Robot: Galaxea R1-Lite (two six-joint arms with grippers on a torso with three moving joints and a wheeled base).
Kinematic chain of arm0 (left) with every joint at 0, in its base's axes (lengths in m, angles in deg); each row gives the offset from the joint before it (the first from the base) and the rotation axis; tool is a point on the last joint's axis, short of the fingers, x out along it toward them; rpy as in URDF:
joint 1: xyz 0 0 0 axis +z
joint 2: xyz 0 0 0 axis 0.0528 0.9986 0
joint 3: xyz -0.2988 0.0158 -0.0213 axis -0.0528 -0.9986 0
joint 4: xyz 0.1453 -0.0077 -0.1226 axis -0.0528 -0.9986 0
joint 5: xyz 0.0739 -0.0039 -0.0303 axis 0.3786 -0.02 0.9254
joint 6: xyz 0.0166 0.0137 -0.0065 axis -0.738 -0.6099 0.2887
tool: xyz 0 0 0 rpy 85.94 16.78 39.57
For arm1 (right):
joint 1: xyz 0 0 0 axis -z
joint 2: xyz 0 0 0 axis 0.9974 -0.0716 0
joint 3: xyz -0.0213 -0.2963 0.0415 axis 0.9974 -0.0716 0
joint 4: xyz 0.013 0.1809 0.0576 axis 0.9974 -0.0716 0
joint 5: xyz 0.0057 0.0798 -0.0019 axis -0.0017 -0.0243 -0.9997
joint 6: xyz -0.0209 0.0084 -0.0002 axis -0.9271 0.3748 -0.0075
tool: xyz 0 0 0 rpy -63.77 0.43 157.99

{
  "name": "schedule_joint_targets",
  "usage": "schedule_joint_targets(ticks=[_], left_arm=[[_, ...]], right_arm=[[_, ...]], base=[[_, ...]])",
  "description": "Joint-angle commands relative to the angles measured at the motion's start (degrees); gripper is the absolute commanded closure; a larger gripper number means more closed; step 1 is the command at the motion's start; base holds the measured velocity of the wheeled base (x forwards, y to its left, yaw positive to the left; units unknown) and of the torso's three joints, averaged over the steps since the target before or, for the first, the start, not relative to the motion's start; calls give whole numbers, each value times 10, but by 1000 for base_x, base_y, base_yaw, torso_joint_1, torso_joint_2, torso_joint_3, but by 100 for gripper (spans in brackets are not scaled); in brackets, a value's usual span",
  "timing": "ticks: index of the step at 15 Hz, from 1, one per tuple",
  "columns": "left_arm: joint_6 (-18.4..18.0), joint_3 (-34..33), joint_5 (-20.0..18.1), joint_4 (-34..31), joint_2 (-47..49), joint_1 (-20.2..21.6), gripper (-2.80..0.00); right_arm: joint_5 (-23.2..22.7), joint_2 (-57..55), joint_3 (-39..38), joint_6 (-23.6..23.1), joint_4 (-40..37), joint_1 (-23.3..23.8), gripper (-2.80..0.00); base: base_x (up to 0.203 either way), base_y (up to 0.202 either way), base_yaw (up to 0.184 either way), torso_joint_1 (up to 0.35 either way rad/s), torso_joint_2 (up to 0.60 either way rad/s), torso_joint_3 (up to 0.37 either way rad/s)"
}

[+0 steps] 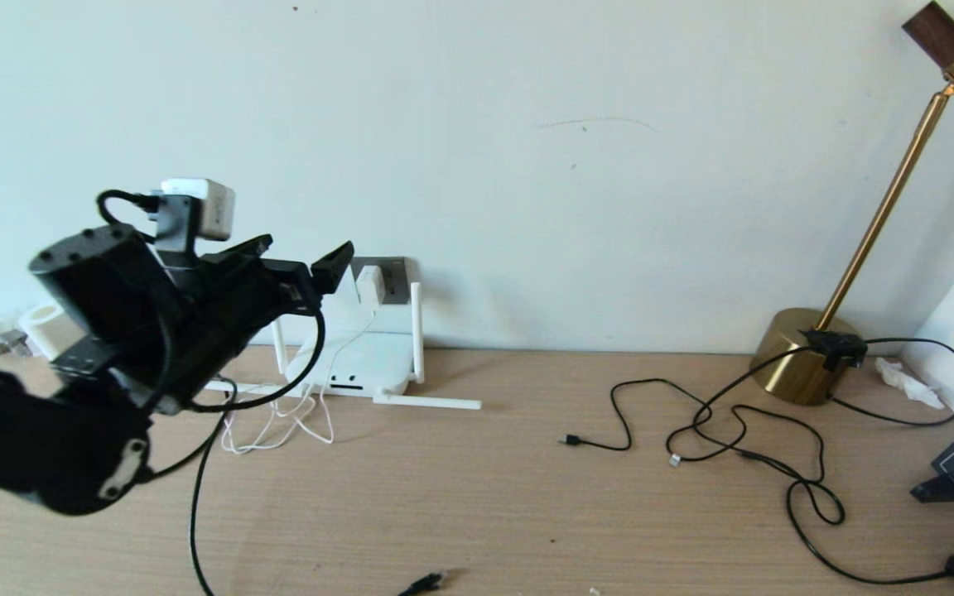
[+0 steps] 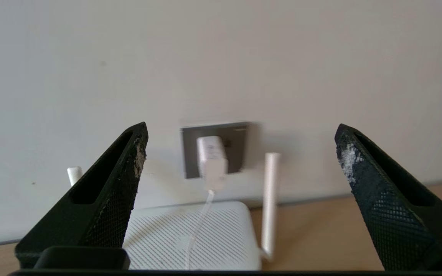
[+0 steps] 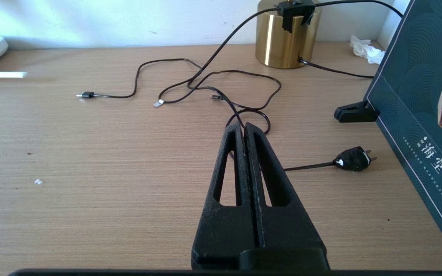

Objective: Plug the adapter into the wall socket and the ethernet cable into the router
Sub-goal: Pick up cable

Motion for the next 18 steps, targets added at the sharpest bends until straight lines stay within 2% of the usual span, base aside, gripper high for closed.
schedule_joint_targets(ticks=[1, 3, 5, 6, 7, 8, 9, 13, 15, 18], left_arm=[[-3, -44, -14, -98, -184, -21, -280], [-19, -83, -39, -249, -297, -81, -280], [-59, -162, -72, -447, -382, -164, -280], [-106, -208, -83, -541, -400, -186, -280], [-158, -245, -92, -597, -401, -199, -280], [-195, -269, -97, -624, -384, -206, -280], [-213, -272, -99, -635, -350, -209, -280], [-281, -222, -99, -687, -195, -210, -280], [-313, -194, -91, -674, -116, -211, -280], [-335, -128, -81, -640, -24, -210, -280]], right_arm=[[0, 0, 0, 0, 0, 0, 0], [0, 0, 0, 0, 0, 0, 0], [0, 0, 0, 0, 0, 0, 0], [0, 0, 0, 0, 0, 0, 0], [0, 0, 0, 0, 0, 0, 0], [0, 0, 0, 0, 0, 0, 0], [0, 0, 0, 0, 0, 0, 0], [0, 0, 0, 0, 0, 0, 0], [0, 0, 0, 0, 0, 0, 0], [0, 0, 0, 0, 0, 0, 0]], base=[[0, 0, 0, 0, 0, 0], [0, 0, 0, 0, 0, 0], [0, 0, 0, 0, 0, 0], [0, 0, 0, 0, 0, 0], [0, 0, 0, 0, 0, 0], [0, 0, 0, 0, 0, 0], [0, 0, 0, 0, 0, 0], [0, 0, 0, 0, 0, 0], [0, 0, 0, 0, 0, 0], [0, 0, 0, 0, 0, 0]])
